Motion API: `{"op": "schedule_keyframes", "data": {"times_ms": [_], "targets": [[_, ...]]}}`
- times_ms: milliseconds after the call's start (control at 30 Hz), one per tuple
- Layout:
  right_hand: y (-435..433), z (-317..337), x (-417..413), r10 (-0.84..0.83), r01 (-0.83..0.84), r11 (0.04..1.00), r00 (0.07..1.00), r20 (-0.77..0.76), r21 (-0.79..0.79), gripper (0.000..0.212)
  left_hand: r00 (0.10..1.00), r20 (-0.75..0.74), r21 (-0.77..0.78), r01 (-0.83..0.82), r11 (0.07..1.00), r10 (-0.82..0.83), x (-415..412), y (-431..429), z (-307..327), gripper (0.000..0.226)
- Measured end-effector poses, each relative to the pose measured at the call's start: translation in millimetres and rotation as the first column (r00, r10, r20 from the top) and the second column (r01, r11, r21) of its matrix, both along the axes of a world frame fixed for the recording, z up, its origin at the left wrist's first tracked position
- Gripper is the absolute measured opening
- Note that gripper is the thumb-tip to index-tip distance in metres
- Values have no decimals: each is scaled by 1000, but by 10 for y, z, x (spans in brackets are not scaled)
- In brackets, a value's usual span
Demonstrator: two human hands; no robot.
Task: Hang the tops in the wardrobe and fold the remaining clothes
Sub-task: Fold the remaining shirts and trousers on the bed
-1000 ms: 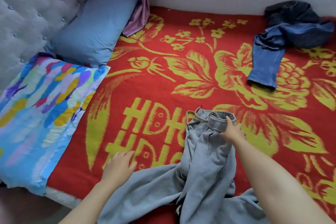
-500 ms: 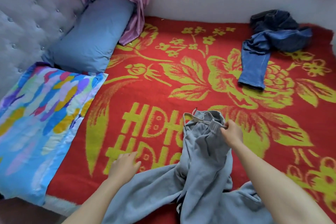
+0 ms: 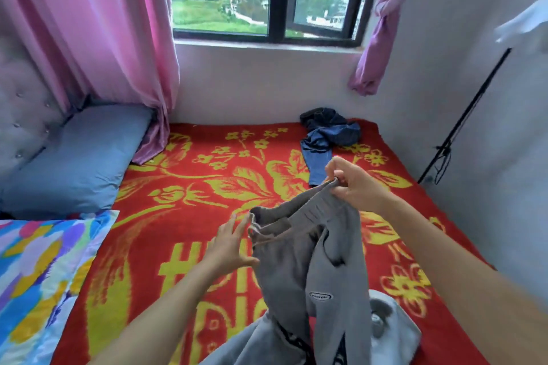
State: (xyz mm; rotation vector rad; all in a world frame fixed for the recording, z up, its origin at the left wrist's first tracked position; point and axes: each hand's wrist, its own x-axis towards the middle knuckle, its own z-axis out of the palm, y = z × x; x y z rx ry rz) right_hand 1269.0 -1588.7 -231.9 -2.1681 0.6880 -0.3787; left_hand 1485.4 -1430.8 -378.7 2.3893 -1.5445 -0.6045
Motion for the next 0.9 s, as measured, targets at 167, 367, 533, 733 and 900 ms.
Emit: {"op": "schedule_keyframes", "data": {"times_ms": [167,367,533,733,900], "targets": [[437,760,-57,-37,51,996,982,185,-67,53,967,95,-27,242,970,-238,157,-71,614,117],[678,872,-249,-296,375,916,872,389,-143,69,885,-292,-91,352,931,-363,319,217,712,71],[751,708,-433,-485,573,812,767,420,-109,43,866,-249,-170,402,900,-434,362,474,667,22],[550,592,-673,-655,770,630,599,460,-106,28,945,-176,-510,151,847,-274,259,478,1069,19],[348,647,-1069,-758,912,398,388,525,-99,18,986,-59,-714,66,697,-155,-384,389,1708,32]]}}
